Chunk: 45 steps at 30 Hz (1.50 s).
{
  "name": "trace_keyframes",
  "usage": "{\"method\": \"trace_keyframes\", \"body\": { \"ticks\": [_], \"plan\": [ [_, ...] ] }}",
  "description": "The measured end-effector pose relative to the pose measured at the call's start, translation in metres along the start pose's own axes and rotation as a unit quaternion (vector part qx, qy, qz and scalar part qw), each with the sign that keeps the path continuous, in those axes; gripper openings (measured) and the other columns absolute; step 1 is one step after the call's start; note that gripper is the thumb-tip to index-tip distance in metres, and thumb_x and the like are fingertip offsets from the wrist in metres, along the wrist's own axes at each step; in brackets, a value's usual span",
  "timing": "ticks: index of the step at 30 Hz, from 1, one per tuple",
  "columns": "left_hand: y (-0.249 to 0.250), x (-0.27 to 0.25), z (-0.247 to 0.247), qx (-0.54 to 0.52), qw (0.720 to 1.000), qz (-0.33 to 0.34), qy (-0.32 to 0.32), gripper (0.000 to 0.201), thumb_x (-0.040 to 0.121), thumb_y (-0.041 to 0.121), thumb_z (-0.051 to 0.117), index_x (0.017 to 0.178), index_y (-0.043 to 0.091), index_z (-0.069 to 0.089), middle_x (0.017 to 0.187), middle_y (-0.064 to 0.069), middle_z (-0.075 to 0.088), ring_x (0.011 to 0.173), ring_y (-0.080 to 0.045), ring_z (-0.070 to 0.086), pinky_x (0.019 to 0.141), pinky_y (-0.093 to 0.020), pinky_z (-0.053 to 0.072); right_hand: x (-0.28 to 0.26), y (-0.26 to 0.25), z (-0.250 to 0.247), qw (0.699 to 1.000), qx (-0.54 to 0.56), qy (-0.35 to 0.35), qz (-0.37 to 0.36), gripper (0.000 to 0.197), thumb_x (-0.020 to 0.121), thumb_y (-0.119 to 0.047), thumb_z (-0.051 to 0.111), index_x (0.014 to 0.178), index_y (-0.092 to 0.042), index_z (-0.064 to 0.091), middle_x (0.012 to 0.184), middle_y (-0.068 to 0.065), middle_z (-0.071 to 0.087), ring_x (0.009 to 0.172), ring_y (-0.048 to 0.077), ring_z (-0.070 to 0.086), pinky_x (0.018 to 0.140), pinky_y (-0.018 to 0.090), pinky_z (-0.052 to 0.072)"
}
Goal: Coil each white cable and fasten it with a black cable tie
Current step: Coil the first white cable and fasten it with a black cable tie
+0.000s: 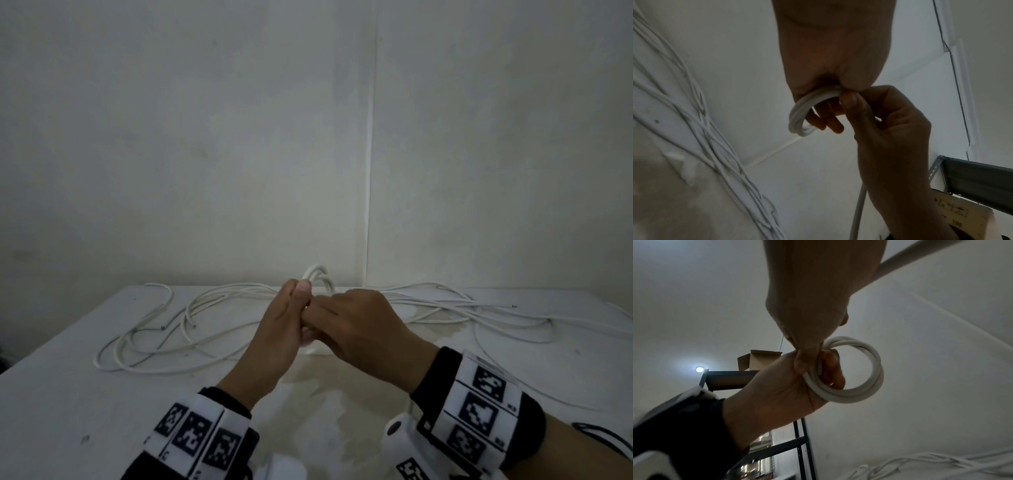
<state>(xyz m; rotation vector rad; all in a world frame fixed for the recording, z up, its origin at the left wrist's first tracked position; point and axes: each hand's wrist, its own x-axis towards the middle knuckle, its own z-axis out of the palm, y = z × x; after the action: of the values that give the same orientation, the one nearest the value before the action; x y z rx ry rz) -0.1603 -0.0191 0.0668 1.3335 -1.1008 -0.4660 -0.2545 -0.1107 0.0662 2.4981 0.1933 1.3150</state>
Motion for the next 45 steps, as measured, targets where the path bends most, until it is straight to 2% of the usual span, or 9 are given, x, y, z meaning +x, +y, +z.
{"method": "trace_keyframes", "body": {
  "ticks": [4, 8, 12, 16, 25, 29, 34, 39, 45],
  "plan": [
    [0.000, -0.004, 0.001, 0.043, 0.999, -0.019, -0.028, 0.036, 0.099, 0.029, 0.029, 0.080, 0.006, 0.050, 0.067, -0.001, 0.048, 0.055, -0.004, 0.047, 0.054, -0.014, 0.041, 0.001, 0.006, -0.007, 0.996, 0.059, 0.024, 0.060, 0.015, 0.079, -0.028, 0.056, 0.082, -0.022, 0.042, 0.059, -0.004, 0.059, 0.044, 0.015, 0.051, 0.041, 0.024, 0.036],
    [0.002, -0.007, 0.002, 0.023, 0.996, -0.066, -0.063, 0.036, 0.098, 0.036, 0.029, 0.071, 0.017, 0.042, 0.055, 0.010, 0.039, 0.046, -0.006, 0.031, 0.047, -0.018, 0.029, -0.003, 0.016, -0.013, 0.993, 0.078, 0.022, 0.084, 0.013, 0.083, -0.031, 0.051, 0.081, -0.018, 0.052, 0.061, -0.005, 0.061, 0.047, 0.012, 0.054, 0.044, 0.020, 0.035],
    [0.005, -0.007, 0.003, 0.031, 0.993, -0.072, -0.084, 0.038, 0.099, 0.033, 0.026, 0.070, 0.015, 0.042, 0.049, 0.011, 0.036, 0.045, -0.006, 0.027, 0.046, -0.018, 0.026, -0.004, 0.027, -0.015, 0.996, 0.058, 0.009, 0.073, 0.022, 0.095, -0.039, 0.037, 0.084, -0.021, 0.042, 0.066, -0.003, 0.060, 0.051, 0.015, 0.055, 0.041, 0.026, 0.040],
    [0.008, -0.008, 0.004, 0.008, 0.990, -0.099, -0.095, 0.040, 0.099, 0.032, 0.023, 0.071, 0.012, 0.043, 0.046, 0.010, 0.034, 0.041, -0.005, 0.025, 0.043, -0.016, 0.024, -0.005, 0.036, -0.021, 0.983, 0.103, 0.001, 0.153, 0.022, 0.085, -0.032, 0.047, 0.078, -0.014, 0.057, 0.068, -0.002, 0.060, 0.056, 0.012, 0.047, 0.043, 0.025, 0.042],
    [0.019, -0.008, 0.010, -0.020, 0.992, -0.097, -0.077, 0.034, 0.097, 0.027, 0.032, 0.066, 0.012, 0.037, 0.044, 0.009, 0.029, 0.039, -0.007, 0.021, 0.040, -0.017, 0.022, -0.003, 0.041, -0.026, 0.934, 0.216, -0.034, 0.284, 0.018, 0.085, -0.029, 0.050, 0.081, -0.015, 0.062, 0.066, -0.015, 0.055, 0.057, 0.002, 0.047, 0.057, 0.024, 0.037],
    [0.027, -0.003, 0.008, -0.080, 0.991, -0.088, -0.054, 0.035, 0.096, 0.024, 0.034, 0.062, 0.015, 0.034, 0.045, 0.007, 0.025, 0.038, -0.006, 0.018, 0.037, -0.016, 0.019, -0.003, 0.040, -0.026, 0.915, 0.270, -0.003, 0.299, 0.025, 0.089, -0.024, 0.046, 0.090, -0.007, 0.064, 0.075, -0.004, 0.060, 0.069, 0.013, 0.054, 0.064, 0.020, 0.041],
    [0.028, -0.002, 0.007, -0.149, 0.985, -0.091, -0.013, 0.037, 0.096, 0.025, 0.034, 0.060, 0.014, 0.034, 0.043, 0.008, 0.024, 0.036, -0.005, 0.016, 0.036, -0.014, 0.017, -0.008, 0.038, -0.024, 0.909, 0.279, -0.012, 0.310, 0.028, 0.093, -0.018, 0.040, 0.100, -0.003, 0.063, 0.068, -0.015, 0.050, 0.065, -0.002, 0.050, 0.062, 0.008, 0.038],
    [0.029, 0.000, 0.004, -0.189, 0.979, -0.073, 0.017, 0.038, 0.096, 0.028, 0.032, 0.060, 0.016, 0.033, 0.041, 0.009, 0.023, 0.035, -0.004, 0.015, 0.036, -0.016, 0.015, -0.018, 0.028, -0.018, 0.889, 0.290, -0.013, 0.354, 0.019, 0.097, -0.015, 0.040, 0.087, -0.018, 0.056, 0.057, -0.012, 0.043, 0.053, 0.001, 0.044, 0.055, 0.009, 0.034],
    [0.031, 0.006, 0.008, -0.280, 0.957, -0.058, 0.049, 0.037, 0.095, 0.031, 0.032, 0.061, 0.016, 0.032, 0.040, 0.010, 0.025, 0.030, -0.002, 0.018, 0.032, -0.015, 0.020, -0.012, 0.002, -0.009, 0.783, 0.442, 0.085, 0.428, 0.031, 0.088, -0.043, 0.029, 0.083, -0.025, 0.053, 0.051, -0.015, 0.042, 0.043, 0.002, 0.033, 0.048, 0.014, 0.029]
  ]
}}
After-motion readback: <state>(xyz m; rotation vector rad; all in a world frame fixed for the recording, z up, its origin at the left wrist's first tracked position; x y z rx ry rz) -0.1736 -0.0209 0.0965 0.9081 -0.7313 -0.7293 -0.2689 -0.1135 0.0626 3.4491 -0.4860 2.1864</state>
